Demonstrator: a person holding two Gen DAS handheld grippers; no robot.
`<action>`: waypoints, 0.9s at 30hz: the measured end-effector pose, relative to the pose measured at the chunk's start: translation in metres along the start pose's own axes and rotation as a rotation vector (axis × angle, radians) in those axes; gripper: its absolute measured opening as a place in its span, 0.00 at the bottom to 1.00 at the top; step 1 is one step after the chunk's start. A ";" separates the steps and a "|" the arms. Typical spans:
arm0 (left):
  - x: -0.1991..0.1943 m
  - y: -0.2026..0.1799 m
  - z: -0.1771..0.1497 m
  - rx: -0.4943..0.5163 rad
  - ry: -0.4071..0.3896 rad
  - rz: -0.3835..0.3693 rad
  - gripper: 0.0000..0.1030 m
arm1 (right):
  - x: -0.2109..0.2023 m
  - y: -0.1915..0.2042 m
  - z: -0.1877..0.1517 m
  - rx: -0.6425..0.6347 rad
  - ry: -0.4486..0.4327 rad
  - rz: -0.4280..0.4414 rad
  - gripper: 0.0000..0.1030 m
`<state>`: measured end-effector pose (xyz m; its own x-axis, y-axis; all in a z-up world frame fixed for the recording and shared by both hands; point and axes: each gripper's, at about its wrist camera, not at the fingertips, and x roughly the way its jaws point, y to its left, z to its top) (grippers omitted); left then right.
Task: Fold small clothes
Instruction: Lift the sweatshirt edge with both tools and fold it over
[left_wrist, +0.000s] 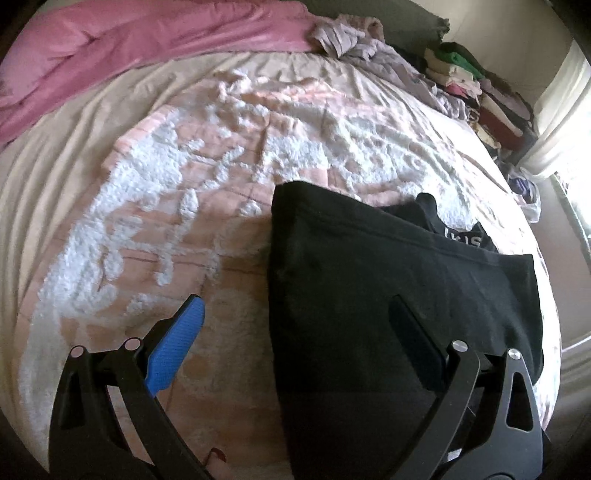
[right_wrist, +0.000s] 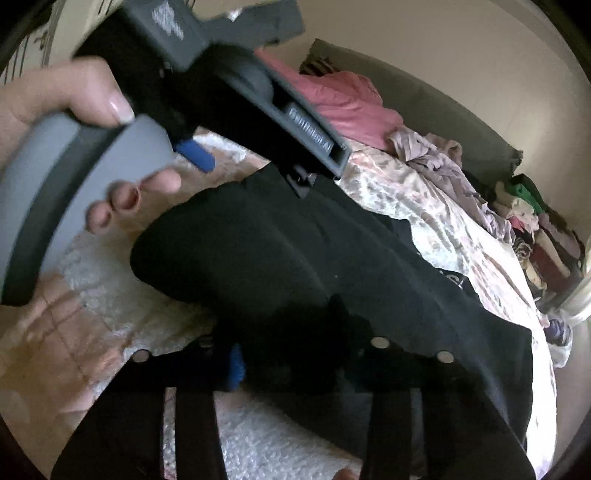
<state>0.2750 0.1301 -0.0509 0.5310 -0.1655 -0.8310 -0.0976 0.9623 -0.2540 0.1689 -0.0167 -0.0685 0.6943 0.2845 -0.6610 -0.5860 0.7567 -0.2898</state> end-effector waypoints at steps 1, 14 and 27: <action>0.000 0.001 0.000 -0.004 0.006 0.003 0.91 | -0.003 -0.004 0.000 0.020 -0.009 0.012 0.31; -0.009 -0.031 0.005 -0.047 0.031 -0.149 0.46 | -0.043 -0.043 -0.001 0.155 -0.114 0.050 0.29; -0.049 -0.131 0.015 0.106 -0.088 -0.133 0.19 | -0.087 -0.090 -0.027 0.335 -0.177 -0.016 0.28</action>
<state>0.2749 0.0149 0.0305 0.6052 -0.2774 -0.7462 0.0652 0.9514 -0.3009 0.1501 -0.1253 -0.0035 0.7809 0.3462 -0.5199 -0.4254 0.9042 -0.0370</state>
